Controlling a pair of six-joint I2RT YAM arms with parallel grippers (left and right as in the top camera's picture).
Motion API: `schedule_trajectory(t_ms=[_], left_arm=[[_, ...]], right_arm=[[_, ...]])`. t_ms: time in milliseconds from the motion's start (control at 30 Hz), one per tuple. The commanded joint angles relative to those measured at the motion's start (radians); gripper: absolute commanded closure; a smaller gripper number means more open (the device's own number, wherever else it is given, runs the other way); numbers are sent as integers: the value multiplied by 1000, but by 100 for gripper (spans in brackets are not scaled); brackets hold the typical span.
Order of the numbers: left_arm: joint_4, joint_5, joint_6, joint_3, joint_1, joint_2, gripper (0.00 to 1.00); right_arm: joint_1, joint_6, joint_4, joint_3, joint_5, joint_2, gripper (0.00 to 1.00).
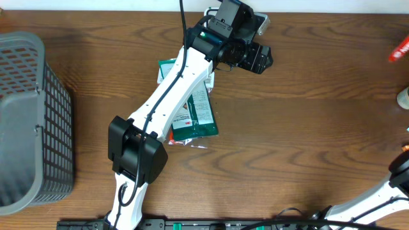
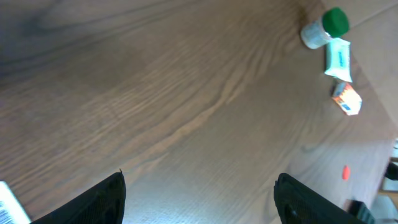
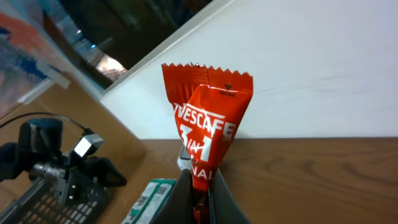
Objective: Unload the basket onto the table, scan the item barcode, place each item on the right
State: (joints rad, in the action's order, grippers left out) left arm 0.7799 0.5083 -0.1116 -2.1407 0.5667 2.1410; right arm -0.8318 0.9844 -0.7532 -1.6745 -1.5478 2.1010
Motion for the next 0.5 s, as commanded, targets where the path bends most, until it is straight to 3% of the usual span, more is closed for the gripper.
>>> schedule_trajectory(t_ms=[0, 100, 267, 467], left_arm=[[-4, -54, 2, -12, -1, -18, 24], [-11, -54, 2, -12, -1, -18, 24], [-14, -55, 2, -12, -1, -18, 24], [-14, -55, 2, -12, -1, -18, 24]], right_arm=[[-4, 16, -5, -10, -13, -11, 98], [0, 42, 45, -10, 0, -8, 98], [3, 50, 301, -10, 94, -4, 99], [3, -149, 707, -10, 282, -4, 99]])
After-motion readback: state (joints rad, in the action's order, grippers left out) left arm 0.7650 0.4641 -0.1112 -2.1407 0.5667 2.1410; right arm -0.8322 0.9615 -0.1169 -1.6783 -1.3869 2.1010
